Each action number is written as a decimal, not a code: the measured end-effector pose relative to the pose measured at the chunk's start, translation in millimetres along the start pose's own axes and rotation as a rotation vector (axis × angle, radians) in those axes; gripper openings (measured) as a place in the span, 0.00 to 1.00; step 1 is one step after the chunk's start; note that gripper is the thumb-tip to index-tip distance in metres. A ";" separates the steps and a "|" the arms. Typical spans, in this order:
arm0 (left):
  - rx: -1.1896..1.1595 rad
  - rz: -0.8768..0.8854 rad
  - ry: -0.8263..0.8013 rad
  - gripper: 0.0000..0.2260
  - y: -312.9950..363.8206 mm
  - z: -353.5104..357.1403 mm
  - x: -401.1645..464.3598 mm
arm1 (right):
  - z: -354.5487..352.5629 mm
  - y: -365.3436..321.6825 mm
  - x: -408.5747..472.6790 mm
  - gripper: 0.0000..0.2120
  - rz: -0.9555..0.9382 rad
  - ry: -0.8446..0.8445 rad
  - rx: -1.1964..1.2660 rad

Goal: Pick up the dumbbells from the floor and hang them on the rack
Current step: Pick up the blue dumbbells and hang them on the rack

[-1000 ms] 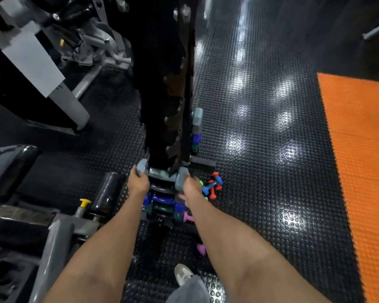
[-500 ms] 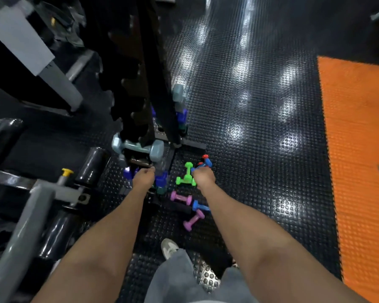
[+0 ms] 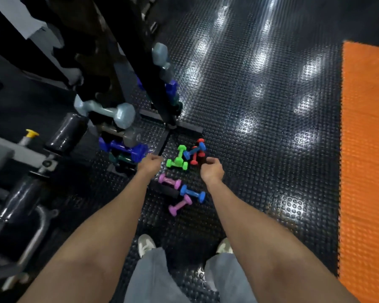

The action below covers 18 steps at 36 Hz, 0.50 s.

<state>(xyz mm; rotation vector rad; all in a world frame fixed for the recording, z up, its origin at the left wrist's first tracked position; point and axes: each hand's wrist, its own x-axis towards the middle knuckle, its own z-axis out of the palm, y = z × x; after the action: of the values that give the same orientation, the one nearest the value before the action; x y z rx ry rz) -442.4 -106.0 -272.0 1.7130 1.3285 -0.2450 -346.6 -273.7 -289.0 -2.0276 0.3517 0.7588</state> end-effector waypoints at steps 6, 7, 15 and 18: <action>0.042 -0.012 -0.078 0.15 -43.6 79.4 59.2 | 41.7 87.5 67.9 0.16 0.076 0.015 0.032; 0.050 -0.012 -0.086 0.14 -54.4 94.7 74.4 | 50.4 103.8 82.5 0.17 0.085 0.024 0.048; 0.131 0.025 -0.068 0.14 -147.9 204.4 202.9 | 116.2 224.0 207.0 0.16 0.150 0.118 0.106; 0.091 0.024 -0.102 0.11 -182.0 244.2 247.2 | 137.6 269.2 247.1 0.17 0.176 0.161 0.130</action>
<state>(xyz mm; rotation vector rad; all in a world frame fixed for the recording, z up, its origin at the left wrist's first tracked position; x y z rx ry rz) -410.0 -128.0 -662.3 1.7675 1.2374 -0.3793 -346.9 -292.8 -679.0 -1.9568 0.6630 0.6620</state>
